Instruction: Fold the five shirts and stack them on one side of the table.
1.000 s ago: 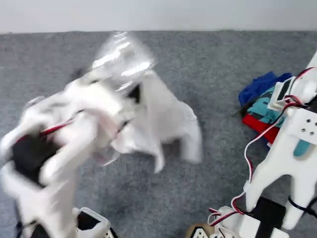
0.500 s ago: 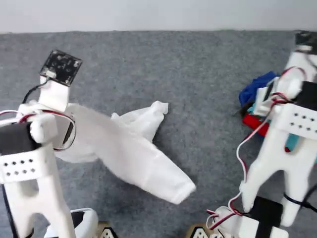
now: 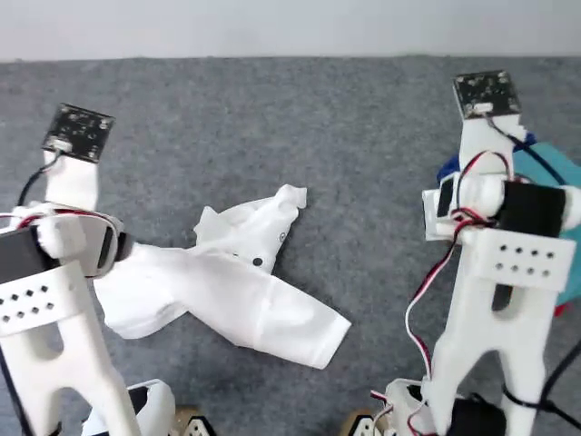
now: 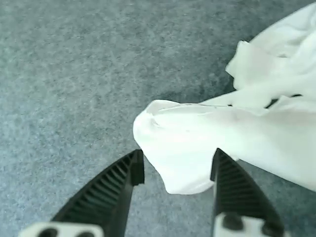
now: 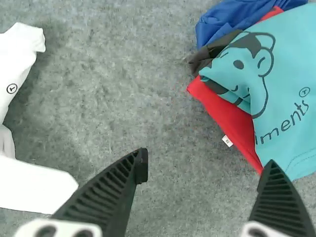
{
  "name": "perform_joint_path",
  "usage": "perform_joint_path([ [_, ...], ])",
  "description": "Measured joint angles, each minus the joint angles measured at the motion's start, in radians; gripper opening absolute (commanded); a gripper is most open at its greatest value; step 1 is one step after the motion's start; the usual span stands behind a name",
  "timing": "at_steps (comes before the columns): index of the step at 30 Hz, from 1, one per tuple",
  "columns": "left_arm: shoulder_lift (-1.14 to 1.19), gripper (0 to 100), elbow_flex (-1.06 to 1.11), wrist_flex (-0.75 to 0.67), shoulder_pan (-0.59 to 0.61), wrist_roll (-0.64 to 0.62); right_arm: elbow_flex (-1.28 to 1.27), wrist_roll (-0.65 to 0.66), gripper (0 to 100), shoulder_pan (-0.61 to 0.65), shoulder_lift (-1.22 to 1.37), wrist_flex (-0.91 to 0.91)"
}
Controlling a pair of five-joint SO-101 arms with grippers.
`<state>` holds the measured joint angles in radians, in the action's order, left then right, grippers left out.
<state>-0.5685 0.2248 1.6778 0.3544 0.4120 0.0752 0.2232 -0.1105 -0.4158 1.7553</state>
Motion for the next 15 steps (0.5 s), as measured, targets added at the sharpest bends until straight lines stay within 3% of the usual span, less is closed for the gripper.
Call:
perform_joint_path([
  [4, 0.0, 23, 0.012, 0.049, -0.187, -0.003, -0.055, 0.0, 35.4, -0.003, -0.049, 0.0],
  [8, 0.006, 23, 0.054, 0.031, -0.542, -0.008, -0.103, 0.0, 35.4, -0.012, -0.084, 0.0],
  [12, 0.137, 23, 0.089, -0.035, -0.835, -0.046, -0.14, 0.002, 35.4, -0.13, -0.112, 0.0],
  [15, 0.304, 23, 0.06, -0.046, -0.956, -0.052, -0.173, 0.015, 35.4, -0.252, -0.126, 0.0],
])
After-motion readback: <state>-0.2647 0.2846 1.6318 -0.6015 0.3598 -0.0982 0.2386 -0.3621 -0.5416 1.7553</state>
